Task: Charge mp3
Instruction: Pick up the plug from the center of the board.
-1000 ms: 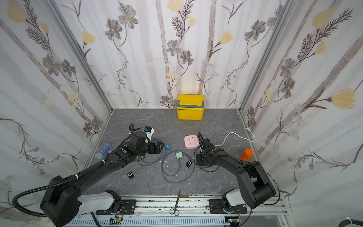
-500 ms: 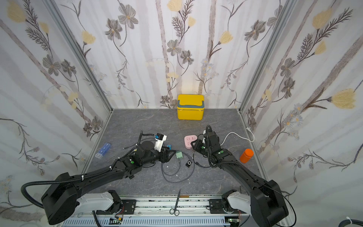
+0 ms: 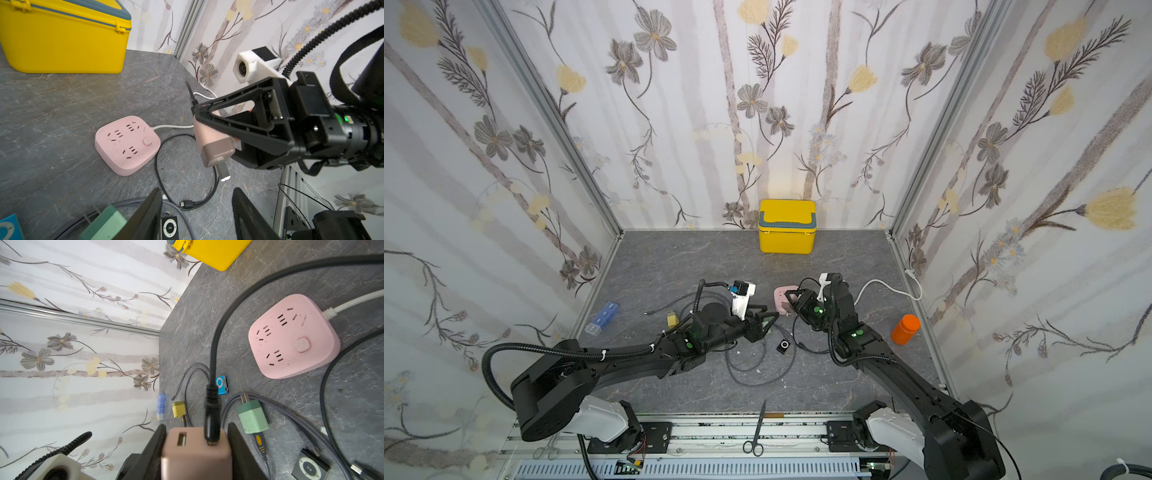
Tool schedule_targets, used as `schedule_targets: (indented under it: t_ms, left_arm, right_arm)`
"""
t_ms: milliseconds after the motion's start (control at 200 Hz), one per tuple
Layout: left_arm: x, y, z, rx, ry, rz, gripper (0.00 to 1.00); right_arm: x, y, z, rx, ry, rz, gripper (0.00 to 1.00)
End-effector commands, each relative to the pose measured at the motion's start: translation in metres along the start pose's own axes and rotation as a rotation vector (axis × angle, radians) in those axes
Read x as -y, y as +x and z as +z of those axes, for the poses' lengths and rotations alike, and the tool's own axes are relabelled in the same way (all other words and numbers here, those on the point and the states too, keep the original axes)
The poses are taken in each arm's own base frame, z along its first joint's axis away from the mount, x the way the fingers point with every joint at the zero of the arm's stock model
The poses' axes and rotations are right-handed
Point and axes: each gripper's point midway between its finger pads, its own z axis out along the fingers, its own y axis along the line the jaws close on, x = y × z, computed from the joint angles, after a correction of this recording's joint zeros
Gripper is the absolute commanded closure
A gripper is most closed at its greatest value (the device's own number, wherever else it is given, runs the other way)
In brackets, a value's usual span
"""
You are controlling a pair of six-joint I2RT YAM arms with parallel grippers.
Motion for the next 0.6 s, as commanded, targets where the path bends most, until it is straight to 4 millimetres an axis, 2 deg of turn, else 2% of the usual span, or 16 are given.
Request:
schedule_targets:
  t_ms: [0,325,465,594]
  left_arm:
    - [0.013,-0.020,0.007,0.077,0.050,-0.014,0.44]
    - [0.015,-0.015,0.029,0.059,0.063,-0.029,0.46]
    - [0.017,-0.013,0.038,0.034,0.064,-0.028,0.56]
    - [0.015,-0.013,0.041,0.038,0.057,-0.028,0.58]
  right_arm:
    - [-0.018,-0.003,-0.001,0.016,-0.073,0.024,0.86]
    - [-0.023,0.002,0.001,-0.005,-0.098,0.029,0.86]
    - [-0.021,0.005,0.003,-0.018,-0.098,0.033,0.86]
    - [-0.022,0.006,0.002,-0.024,-0.101,0.031,0.86]
